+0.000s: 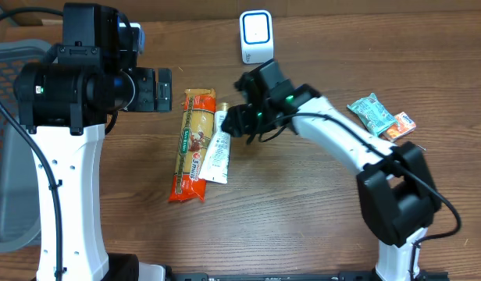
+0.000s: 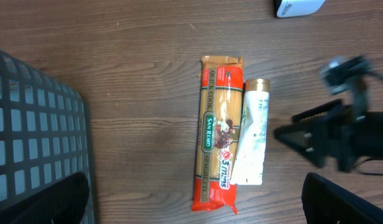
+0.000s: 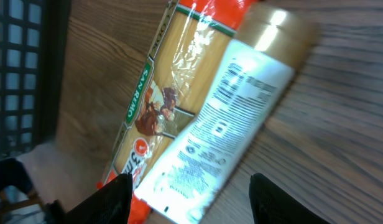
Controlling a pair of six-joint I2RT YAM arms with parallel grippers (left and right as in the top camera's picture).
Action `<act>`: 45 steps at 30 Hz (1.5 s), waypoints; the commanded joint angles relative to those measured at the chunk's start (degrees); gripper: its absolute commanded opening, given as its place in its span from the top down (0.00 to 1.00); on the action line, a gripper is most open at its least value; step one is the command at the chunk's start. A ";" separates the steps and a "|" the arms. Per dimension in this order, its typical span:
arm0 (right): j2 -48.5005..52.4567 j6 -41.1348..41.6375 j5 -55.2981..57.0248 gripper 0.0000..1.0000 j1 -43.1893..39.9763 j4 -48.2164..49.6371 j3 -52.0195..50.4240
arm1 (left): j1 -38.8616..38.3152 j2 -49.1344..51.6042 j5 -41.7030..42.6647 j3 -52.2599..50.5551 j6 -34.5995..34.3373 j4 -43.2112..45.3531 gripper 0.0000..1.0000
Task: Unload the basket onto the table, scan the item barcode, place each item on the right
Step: 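Move the right gripper to the white tube and grasp it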
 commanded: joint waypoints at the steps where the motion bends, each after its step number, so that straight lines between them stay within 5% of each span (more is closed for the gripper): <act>1: 2.10 2.29 5.75 0.40 1.62 1.60 0.92 | -0.37 0.20 -0.09 0.44 1.07 0.09 0.00; 24: 8.39 10.38 -0.39 0.35 2.51 2.25 -1.92 | -0.37 0.20 -0.09 0.44 1.07 0.09 0.00; 39: 13.16 8.35 -11.87 0.36 2.51 7.61 -2.71 | -0.37 0.20 -0.09 0.44 1.07 0.09 0.00; 42: 13.20 8.66 -11.87 0.44 2.51 8.52 -2.71 | -0.37 0.20 -0.09 0.44 1.07 0.09 0.00; 45: 13.20 8.66 -11.89 0.67 2.51 8.41 -2.71 | -0.37 0.20 -0.11 0.44 1.07 0.09 0.00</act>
